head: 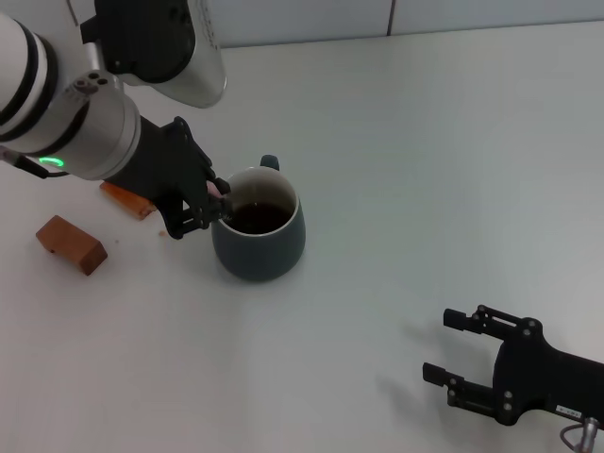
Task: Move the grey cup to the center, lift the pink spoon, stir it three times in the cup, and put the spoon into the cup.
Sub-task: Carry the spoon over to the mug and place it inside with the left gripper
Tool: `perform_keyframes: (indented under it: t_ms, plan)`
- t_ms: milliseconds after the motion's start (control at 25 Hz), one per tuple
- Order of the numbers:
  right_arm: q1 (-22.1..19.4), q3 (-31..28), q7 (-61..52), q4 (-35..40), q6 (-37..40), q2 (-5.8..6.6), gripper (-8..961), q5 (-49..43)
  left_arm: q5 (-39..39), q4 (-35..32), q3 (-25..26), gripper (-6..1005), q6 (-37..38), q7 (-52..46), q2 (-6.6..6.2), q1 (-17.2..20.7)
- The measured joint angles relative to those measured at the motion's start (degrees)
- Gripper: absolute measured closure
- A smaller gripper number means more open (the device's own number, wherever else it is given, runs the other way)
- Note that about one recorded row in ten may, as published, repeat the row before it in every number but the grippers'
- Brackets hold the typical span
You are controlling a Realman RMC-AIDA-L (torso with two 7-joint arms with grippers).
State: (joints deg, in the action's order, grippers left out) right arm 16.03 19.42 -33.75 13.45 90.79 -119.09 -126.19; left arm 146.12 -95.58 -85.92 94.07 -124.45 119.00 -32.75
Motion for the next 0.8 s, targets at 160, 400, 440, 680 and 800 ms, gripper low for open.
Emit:
perform_keyframes:
  t_ms: [160,400,440,680,800]
  plan:
    - [-0.1,0.0,0.0,0.0,0.0,0.0,223,-0.1,-0.6,-0.1,-0.2,862,0.2,0.0,0.0,-0.1]
    - [-0.1,0.0,0.0,0.0,0.1,-0.05,224,-0.1,-2.0,1.7,-0.6,862,-2.6,0.2,0.04,-1.1]
    - [-0.1,0.0,0.0,0.0,0.1,-0.06,224,-0.1,-2.0,1.7,-0.6,862,-2.6,0.2,0.04,-1.1]
    - [-0.1,0.0,0.0,0.0,0.4,-0.09,223,-0.1,0.5,2.5,-1.1,862,-3.5,-1.5,0.08,-1.7]
    - [-0.1,0.0,0.0,0.0,0.4,-0.09,224,-0.1,0.5,2.5,-1.1,862,-3.5,-1.5,0.08,-1.7]
